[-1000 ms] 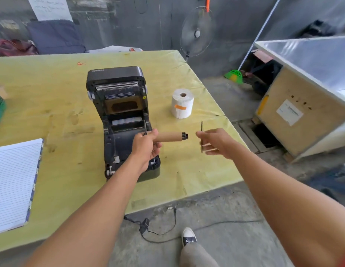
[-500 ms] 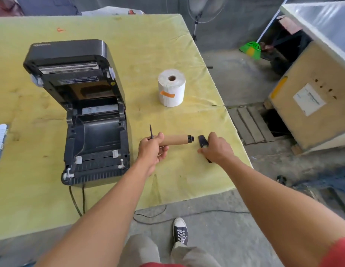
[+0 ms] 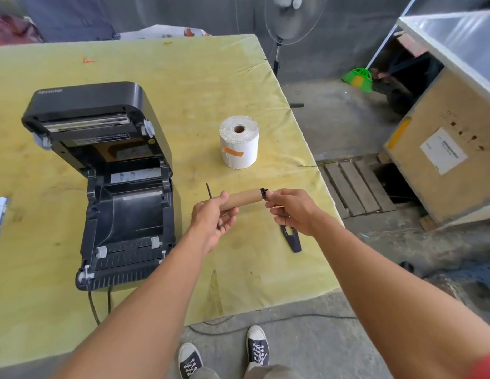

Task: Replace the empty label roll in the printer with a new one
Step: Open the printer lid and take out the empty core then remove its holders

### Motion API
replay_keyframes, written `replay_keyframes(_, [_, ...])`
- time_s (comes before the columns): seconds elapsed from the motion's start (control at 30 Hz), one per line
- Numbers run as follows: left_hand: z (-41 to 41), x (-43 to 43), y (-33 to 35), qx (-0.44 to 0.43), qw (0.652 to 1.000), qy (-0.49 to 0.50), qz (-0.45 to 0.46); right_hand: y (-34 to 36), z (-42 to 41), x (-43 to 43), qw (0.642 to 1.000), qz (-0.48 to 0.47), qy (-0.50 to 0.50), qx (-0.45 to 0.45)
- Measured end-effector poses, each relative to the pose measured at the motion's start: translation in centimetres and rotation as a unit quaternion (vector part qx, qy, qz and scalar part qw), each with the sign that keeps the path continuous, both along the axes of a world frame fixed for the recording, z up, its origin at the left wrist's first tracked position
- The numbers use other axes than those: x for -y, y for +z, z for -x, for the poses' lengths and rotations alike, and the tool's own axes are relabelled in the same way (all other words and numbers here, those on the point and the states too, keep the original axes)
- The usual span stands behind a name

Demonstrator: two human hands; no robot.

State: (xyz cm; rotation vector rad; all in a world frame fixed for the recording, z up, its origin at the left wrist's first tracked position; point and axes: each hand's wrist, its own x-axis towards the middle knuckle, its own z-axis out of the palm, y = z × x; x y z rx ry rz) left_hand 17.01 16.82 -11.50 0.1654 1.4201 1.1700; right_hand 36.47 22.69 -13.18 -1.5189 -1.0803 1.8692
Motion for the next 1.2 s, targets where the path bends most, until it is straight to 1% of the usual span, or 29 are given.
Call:
replay_keyframes(0.07, [0.3, -0.1, 0.0, -0.003, 1.0, -0.014, 0.008, 0.0, -0.2, 0.0, 1.0, 0.009, 0.021, 0.006])
replay_keyframes(0.13, [0.3, -0.2, 0.1, -0.008, 1.0, -0.028, 0.011, 0.1, -0.2, 0.0, 0.999, -0.002, 0.038, 0.012])
replay_keyframes(0.2, [0.0, -0.4, 0.2, -0.001, 1.0, -0.026, 0.007, 0.6, 0.0, -0.4, 0.999, -0.016, 0.027, 0.019])
replay_keyframes(0.27, [-0.1, -0.5, 0.3, 0.012, 1.0, -0.013, 0.002, 1.0, 0.3, -1.2, 0.999, -0.022, -0.023, 0.012])
replay_keyframes(0.37, [0.9, -0.2, 0.2, 0.011, 1.0, 0.023, 0.012, 1.6, -0.2, -2.7, 0.985, -0.022, -0.167, -0.032])
replay_keyframes(0.4, [1.5, -0.1, 0.1, 0.004, 0.999, 0.033, 0.021, 1.7, -0.7, -3.1, 0.979, -0.031, -0.199, -0.025])
replay_keyframes(0.43, [2.1, 0.1, 0.0, -0.002, 0.999, 0.04, 0.031, 1.8, -1.3, -3.5, 0.979, -0.045, -0.201, 0.007])
replay_keyframes(0.47, [2.7, 0.2, -0.1, -0.008, 0.998, 0.044, 0.04, 1.7, -1.9, -3.7, 0.982, -0.061, -0.169, 0.053])
replay_keyframes(0.53, [3.4, 0.3, -0.1, -0.018, 0.997, 0.049, 0.053, 1.2, -2.4, -3.5, 0.986, -0.081, -0.039, 0.143])
replay_keyframes(0.6, [3.6, 0.3, 0.0, -0.024, 0.997, 0.049, 0.058, 0.3, -1.8, -2.9, 0.974, -0.077, 0.081, 0.196])
replay_keyframes(0.67, [3.6, 0.3, 0.2, -0.025, 0.997, 0.041, 0.06, -0.8, -0.5, -2.1, 0.96, -0.072, 0.144, 0.228])
replay_keyframes(0.77, [3.4, 0.3, 0.3, -0.03, 0.998, 0.02, 0.058, -2.1, 1.3, -1.4, 0.936, -0.098, 0.194, 0.278])
replay_keyframes(0.93, [3.5, 0.1, 0.3, -0.036, 0.998, 0.009, 0.06, -2.1, 2.2, -2.1, 0.906, -0.183, 0.178, 0.339])
replay_keyframes(1.0, [3.5, 0.0, 0.3, -0.035, 0.997, 0.01, 0.061, -1.8, 2.1, -2.6, 0.909, -0.184, 0.157, 0.339])
replay_keyframes(1.07, [3.3, -0.3, 0.3, -0.032, 0.998, 0.014, 0.06, -1.2, 1.7, -3.0, 0.928, -0.171, 0.126, 0.305])
replay_keyframes(1.13, [3.1, -0.6, 0.4, -0.026, 0.998, 0.018, 0.058, -0.4, 1.6, -3.0, 0.966, -0.116, 0.093, 0.212])
replay_keyframes(1.2, [2.7, -1.0, 0.6, -0.021, 0.998, 0.018, 0.057, 0.1, 1.7, -2.7, 0.985, -0.064, 0.092, 0.129])
